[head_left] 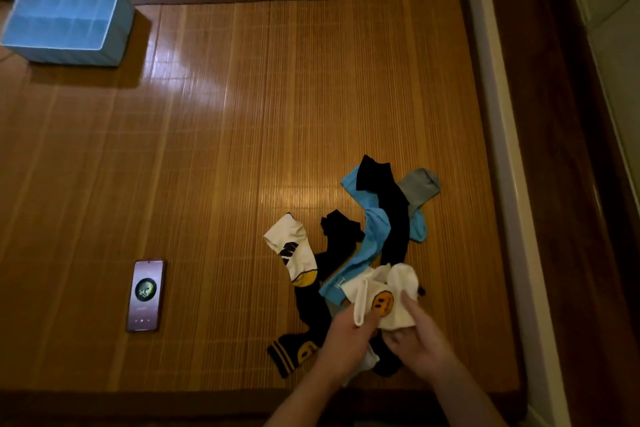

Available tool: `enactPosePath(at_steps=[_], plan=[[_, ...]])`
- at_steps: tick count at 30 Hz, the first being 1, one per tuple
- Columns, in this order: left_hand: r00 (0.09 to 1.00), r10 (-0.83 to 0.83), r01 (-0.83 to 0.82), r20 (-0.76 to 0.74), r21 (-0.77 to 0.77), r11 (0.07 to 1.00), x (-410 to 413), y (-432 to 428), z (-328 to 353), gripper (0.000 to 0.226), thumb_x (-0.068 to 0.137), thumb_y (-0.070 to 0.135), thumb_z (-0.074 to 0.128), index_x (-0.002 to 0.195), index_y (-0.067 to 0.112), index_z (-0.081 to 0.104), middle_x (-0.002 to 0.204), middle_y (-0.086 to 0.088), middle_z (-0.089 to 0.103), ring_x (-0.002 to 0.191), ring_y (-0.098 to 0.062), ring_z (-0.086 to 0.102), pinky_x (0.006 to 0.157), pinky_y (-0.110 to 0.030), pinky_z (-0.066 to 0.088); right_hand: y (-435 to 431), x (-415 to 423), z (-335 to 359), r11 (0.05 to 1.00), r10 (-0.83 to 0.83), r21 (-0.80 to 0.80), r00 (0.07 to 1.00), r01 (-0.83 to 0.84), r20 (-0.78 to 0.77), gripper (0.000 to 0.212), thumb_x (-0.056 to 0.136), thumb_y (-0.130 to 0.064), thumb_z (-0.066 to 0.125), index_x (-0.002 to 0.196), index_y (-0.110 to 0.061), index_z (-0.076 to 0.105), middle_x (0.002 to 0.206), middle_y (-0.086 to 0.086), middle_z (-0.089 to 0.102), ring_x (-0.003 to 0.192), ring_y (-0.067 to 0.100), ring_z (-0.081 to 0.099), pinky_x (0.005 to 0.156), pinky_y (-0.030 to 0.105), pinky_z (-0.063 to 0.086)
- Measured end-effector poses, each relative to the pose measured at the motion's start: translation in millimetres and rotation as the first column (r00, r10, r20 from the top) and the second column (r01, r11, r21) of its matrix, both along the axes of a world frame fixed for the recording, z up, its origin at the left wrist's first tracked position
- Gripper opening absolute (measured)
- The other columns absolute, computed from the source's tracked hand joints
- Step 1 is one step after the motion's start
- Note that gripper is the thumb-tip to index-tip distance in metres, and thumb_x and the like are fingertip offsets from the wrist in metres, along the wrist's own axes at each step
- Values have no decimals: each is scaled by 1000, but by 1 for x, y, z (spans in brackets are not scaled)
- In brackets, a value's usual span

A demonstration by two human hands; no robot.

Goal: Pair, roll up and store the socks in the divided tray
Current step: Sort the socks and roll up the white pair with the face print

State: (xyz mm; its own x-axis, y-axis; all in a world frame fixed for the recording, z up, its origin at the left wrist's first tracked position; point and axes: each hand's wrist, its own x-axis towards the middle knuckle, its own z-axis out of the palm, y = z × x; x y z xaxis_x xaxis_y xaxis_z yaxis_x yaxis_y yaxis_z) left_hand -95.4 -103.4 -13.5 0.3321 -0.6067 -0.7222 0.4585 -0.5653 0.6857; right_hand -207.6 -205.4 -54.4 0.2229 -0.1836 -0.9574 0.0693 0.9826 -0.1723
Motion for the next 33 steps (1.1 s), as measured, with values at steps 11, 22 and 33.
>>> enactPosePath(at_steps=[11,22,33], plan=[[989,87,-129,118,422,898,39,50,-68,18,105,10,50,117,17,62,108,-3,69,97,-17,65,74,-27,53,-48,-7,-5,901,-299,-391,922,188,-245,54,98,-6,61,148,-16,43,141,12,53,124,28,53,99,43,48],[893,-448,421,-39,425,802,35,8,-94,20,103,25,57,111,17,73,120,-8,67,111,-21,59,102,-35,46,-59,-27,-13,876,-343,-447,884,179,-318,49,97,-9,62,144,-11,47,139,10,55,125,26,54,96,44,50],[649,-739,556,183,549,624,0,23,-115,71,88,25,76,149,21,38,153,-17,19,125,-36,57,98,-32,51,-43,-54,-18,884,-348,-421,889,205,-299,49,98,-9,61,144,-13,47,126,5,59,112,23,59,82,38,52]])
